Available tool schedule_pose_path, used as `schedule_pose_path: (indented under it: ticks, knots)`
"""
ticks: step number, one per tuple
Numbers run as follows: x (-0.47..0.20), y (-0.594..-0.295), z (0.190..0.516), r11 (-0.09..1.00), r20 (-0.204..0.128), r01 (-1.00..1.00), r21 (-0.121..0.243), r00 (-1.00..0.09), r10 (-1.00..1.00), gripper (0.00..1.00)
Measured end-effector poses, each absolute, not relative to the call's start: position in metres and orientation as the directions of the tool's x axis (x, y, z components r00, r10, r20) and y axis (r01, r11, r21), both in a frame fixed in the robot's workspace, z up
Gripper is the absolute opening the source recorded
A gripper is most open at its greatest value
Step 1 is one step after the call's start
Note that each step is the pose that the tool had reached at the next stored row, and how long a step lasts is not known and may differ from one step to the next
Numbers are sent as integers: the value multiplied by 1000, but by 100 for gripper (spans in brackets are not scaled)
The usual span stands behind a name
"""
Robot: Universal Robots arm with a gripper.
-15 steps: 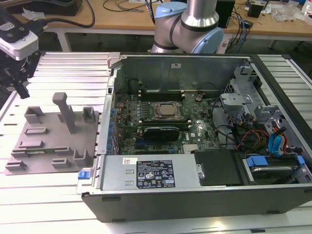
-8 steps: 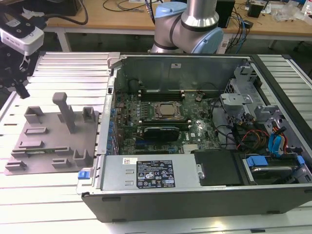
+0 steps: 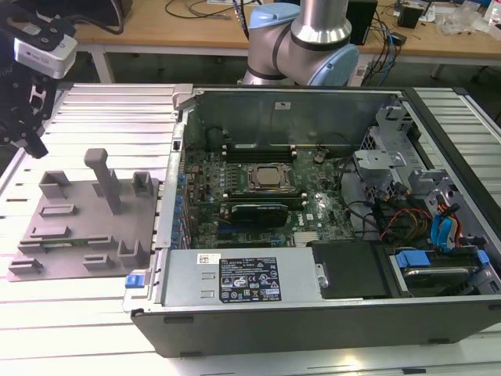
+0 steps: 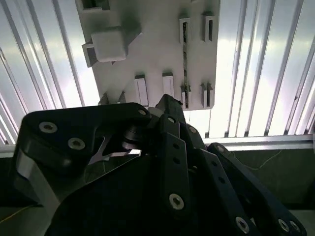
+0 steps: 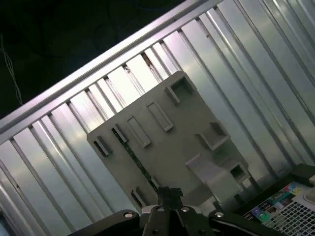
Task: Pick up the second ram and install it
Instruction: 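Pick up the second ram and move it above second insertion slot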
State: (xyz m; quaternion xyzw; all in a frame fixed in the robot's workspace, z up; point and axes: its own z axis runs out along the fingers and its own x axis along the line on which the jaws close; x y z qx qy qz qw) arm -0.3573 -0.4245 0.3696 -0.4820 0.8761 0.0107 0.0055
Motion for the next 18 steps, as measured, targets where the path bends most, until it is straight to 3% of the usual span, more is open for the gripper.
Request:
schedule_pose_path:
  ticks: [18]
  knots:
    - [-357, -425, 370, 126, -20, -992, 13, -126, -992, 8]
